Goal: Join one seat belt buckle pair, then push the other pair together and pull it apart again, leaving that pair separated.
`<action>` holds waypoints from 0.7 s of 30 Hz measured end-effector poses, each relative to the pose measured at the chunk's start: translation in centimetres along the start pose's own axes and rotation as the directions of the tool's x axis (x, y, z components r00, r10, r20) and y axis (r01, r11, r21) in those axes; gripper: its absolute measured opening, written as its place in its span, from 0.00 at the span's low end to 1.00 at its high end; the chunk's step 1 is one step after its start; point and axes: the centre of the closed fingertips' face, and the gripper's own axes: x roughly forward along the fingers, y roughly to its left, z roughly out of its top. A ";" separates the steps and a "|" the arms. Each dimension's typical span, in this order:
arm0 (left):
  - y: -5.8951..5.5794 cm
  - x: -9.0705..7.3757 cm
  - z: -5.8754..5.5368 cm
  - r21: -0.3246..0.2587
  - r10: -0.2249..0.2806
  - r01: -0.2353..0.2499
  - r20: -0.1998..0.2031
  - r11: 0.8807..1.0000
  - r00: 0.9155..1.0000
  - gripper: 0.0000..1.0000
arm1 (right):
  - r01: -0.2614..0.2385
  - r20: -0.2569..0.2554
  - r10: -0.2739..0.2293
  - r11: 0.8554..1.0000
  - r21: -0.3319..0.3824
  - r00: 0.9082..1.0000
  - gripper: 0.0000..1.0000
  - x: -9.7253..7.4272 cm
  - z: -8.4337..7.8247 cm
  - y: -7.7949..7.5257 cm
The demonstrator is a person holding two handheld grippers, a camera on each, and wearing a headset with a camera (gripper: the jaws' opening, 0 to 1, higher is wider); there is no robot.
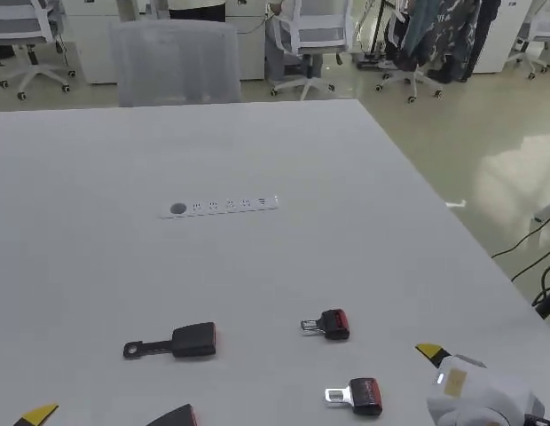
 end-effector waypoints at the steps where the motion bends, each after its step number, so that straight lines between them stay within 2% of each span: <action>1: -0.1 0.0 -0.1 0.008 -0.005 0.005 -0.004 1.000 1.000 0.88 | -0.002 0.004 0.002 1.000 0.000 1.000 0.93 0.0 0.1 0.1; 5: 0.0 -0.1 0.1 0.002 -0.007 0.007 0.008 1.000 1.000 0.89 | -0.006 -0.004 0.006 1.000 -0.027 1.000 0.93 1.0 -0.1 0.2; 7: 0.4 -0.1 0.1 0.007 0.008 -0.008 0.003 1.000 1.000 0.89 | -0.002 -0.005 0.001 1.000 -0.023 1.000 0.93 1.5 0.3 0.3; 10: 0.5 -0.2 0.0 -0.007 0.012 -0.012 0.007 1.000 1.000 0.89 | -0.003 -0.001 0.003 1.000 -0.022 1.000 0.93 1.3 0.9 0.8; 13: 0.1 0.0 -0.4 0.000 -0.003 0.003 -0.016 1.000 1.000 0.88 | -0.010 0.003 0.010 0.999 -0.039 1.000 0.93 0.6 1.4 1.5; 15: 0.2 -0.1 -0.3 -0.003 -0.002 0.002 -0.011 1.000 1.000 0.88 | 0.000 0.002 0.000 0.999 -0.042 1.000 0.93 0.2 1.3 1.2; 21: 0.1 -0.1 -0.3 -0.003 0.000 0.000 -0.013 1.000 1.000 0.87 | 0.034 0.002 -0.034 0.999 0.022 0.999 0.93 -0.6 0.4 -0.3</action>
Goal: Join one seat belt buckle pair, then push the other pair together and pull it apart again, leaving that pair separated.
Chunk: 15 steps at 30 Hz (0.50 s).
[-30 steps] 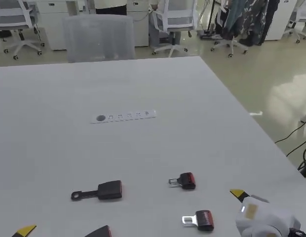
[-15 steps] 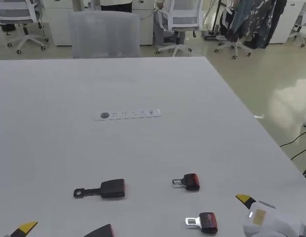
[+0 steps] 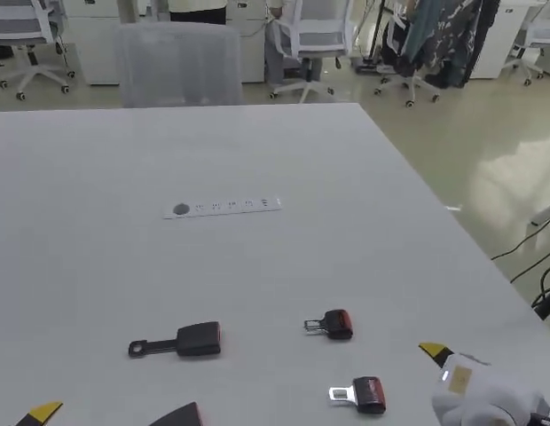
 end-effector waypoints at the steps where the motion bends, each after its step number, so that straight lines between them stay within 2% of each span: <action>1: -0.1 0.0 -0.1 0.000 -0.003 0.003 -0.004 1.000 1.000 0.87 | 0.001 -0.002 -0.001 1.000 0.002 1.000 0.93 -0.2 0.1 0.0; 15: -0.1 0.0 0.0 0.001 0.004 -0.004 -0.002 1.000 1.000 0.88 | -0.009 -0.034 0.009 1.000 -0.008 0.999 0.92 -0.5 -1.6 0.3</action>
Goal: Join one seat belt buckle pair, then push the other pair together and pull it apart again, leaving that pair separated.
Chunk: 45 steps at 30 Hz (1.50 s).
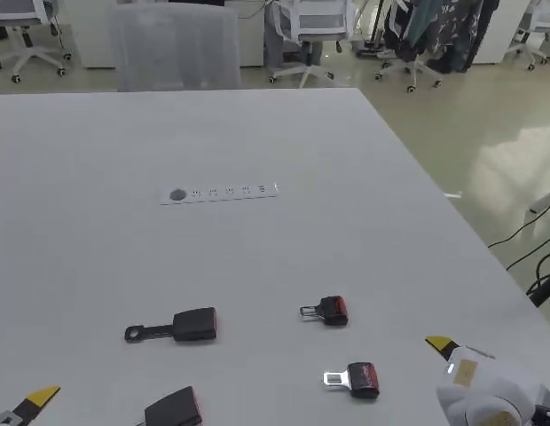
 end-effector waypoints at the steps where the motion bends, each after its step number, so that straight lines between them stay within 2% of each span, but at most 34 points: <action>1: -0.1 0.0 0.0 0.004 -0.005 0.005 0.001 1.000 1.000 0.88 | 0.004 0.001 -0.004 1.000 0.004 1.000 0.92 -0.1 0.0 0.1; 5: -0.5 0.1 0.1 0.001 -0.024 0.024 0.001 1.000 1.000 0.88 | 0.009 0.012 -0.009 1.000 -0.003 1.000 0.93 -0.5 0.5 0.4; 10: -0.4 0.1 0.2 -0.007 -0.025 0.025 0.007 1.000 1.000 0.88 | 0.016 0.024 -0.016 1.000 -0.009 1.000 0.94 -0.2 1.1 -0.4; 12: -0.4 0.0 0.2 -0.007 -0.021 0.021 0.009 1.000 1.000 0.88 | 0.009 0.022 -0.009 1.000 -0.014 1.000 0.91 0.1 1.2 -0.6; 16: 0.2 -0.2 -0.4 -0.001 -0.004 0.004 -0.016 1.000 1.000 0.84 | -0.002 0.014 0.003 0.999 -0.036 1.000 0.90 0.9 1.5 -1.0; 18: 0.2 -0.3 -0.7 -0.007 -0.004 0.004 -0.033 1.000 0.999 0.83 | -0.027 0.002 0.027 0.998 -0.049 1.000 0.85 1.5 1.6 -1.0; 22: 0.5 -0.3 -0.6 -0.005 0.002 -0.002 -0.031 1.000 1.000 0.82 | -0.056 -0.019 0.055 0.996 -0.071 0.998 0.82 2.7 1.7 -1.1; 24: 0.5 -0.2 -1.1 -0.008 -0.003 0.002 -0.054 1.000 0.999 0.82 | -0.074 -0.025 0.072 0.993 -0.089 0.997 0.82 3.3 1.8 -1.0; 28: 0.4 -0.1 -1.3 -0.028 -0.011 0.010 -0.062 1.000 0.998 0.82 | -0.131 -0.058 0.123 0.977 -0.167 0.991 0.80 4.5 1.5 -0.9; 30: 0.6 -0.2 -1.5 -0.028 -0.014 0.012 -0.075 1.000 0.997 0.82 | -0.135 -0.073 0.123 0.974 -0.185 0.990 0.78 5.0 1.4 -1.4; 32: 0.5 -0.1 -1.5 -0.021 -0.026 0.024 -0.081 0.999 0.996 0.82 | -0.155 -0.086 0.141 0.969 -0.191 0.986 0.74 5.4 1.2 -1.8; 34: 0.2 0.2 -1.8 0.009 -0.057 0.059 -0.111 0.998 0.992 0.81 | -0.162 -0.093 0.146 0.967 -0.195 0.985 0.66 5.7 1.1 -2.3; 36: -0.3 0.7 -1.7 -0.011 -0.102 0.102 -0.128 0.995 0.986 0.82 | -0.191 -0.119 0.169 0.961 -0.201 0.978 0.61 6.1 0.5 -2.7; 39: -0.4 1.6 -1.1 0.016 -0.127 0.130 -0.141 0.991 0.982 0.81 | -0.237 -0.148 0.208 0.947 -0.218 0.967 0.57 6.3 -0.1 -2.4; 45: -0.8 3.7 0.5 0.054 -0.182 0.192 -0.154 0.980 0.971 0.78 | -0.285 -0.170 0.248 0.924 -0.254 0.954 0.56 7.1 -0.6 -1.8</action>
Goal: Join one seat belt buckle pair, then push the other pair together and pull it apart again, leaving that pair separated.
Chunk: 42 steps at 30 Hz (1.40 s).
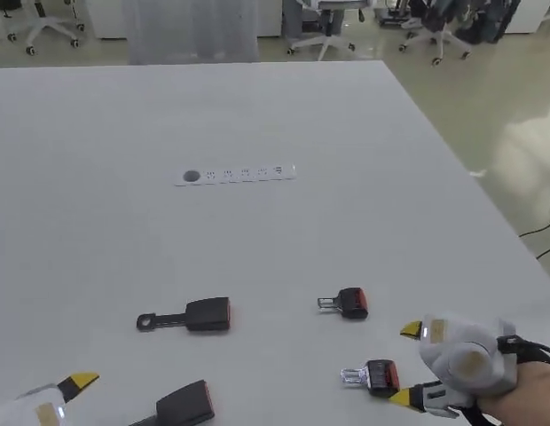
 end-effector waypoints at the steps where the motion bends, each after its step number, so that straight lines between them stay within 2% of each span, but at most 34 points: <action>1: 0.0 0.4 0.4 0.005 -0.016 0.016 -0.001 1.000 1.000 0.76 | -0.008 0.001 0.008 1.000 -0.003 1.000 0.56 0.1 0.0 0.1; 5: -0.3 2.1 0.7 0.044 -0.068 0.071 -0.046 0.997 0.997 0.73 | -0.035 0.004 0.035 0.999 -0.008 0.999 0.53 0.6 0.1 0.4; 7: -0.4 2.8 0.9 0.071 -0.084 0.088 -0.062 0.994 0.995 0.68 | -0.041 -0.001 0.041 0.999 -0.015 0.999 0.53 0.9 0.0 0.5; 10: -0.4 3.9 0.7 0.057 -0.102 0.107 -0.092 0.993 0.991 0.61 | -0.044 -0.013 0.044 0.999 -0.018 0.999 0.52 1.4 -0.3 0.5; 16: -0.9 5.1 1.2 0.065 -0.136 0.143 -0.101 0.988 0.985 0.59 | -0.059 -0.033 0.059 0.998 -0.019 0.998 0.50 2.5 -1.0 0.3; 18: -1.4 5.5 1.2 0.067 -0.163 0.172 -0.115 0.983 0.980 0.54 | -0.061 -0.038 0.061 0.998 -0.008 0.997 0.50 2.8 -1.3 0.0; 21: -2.0 5.9 1.4 0.134 -0.193 0.210 -0.132 0.968 0.972 0.48 | -0.070 -0.045 0.071 0.998 0.006 0.996 0.50 3.1 -1.6 -0.1; 27: -2.3 6.5 1.2 0.136 -0.221 0.241 -0.149 0.961 0.964 0.45 | -0.100 -0.066 0.099 0.995 -0.001 0.993 0.48 3.9 -2.1 0.3; 30: -2.4 6.8 1.1 0.141 -0.233 0.260 -0.181 0.955 0.955 0.41 | -0.117 -0.077 0.117 0.993 0.005 0.990 0.45 4.5 -2.3 0.3; 32: -2.7 6.8 1.2 0.143 -0.248 0.276 -0.185 0.951 0.951 0.40 | -0.128 -0.088 0.127 0.992 -0.010 0.988 0.46 4.7 -2.3 0.2; 35: -2.7 7.1 1.2 0.162 -0.251 0.285 -0.200 0.945 0.947 0.36 | -0.145 -0.105 0.141 0.989 -0.027 0.984 0.44 5.1 -2.5 0.2; 38: -2.7 7.3 0.8 0.176 -0.254 0.297 -0.231 0.938 0.939 0.35 | -0.171 -0.140 0.164 0.985 -0.038 0.976 0.39 5.7 -3.2 0.7; 42: -2.8 7.5 0.3 0.205 -0.258 0.316 -0.267 0.926 0.929 0.35 | -0.176 -0.163 0.163 0.982 -0.066 0.973 0.37 6.3 -3.5 1.0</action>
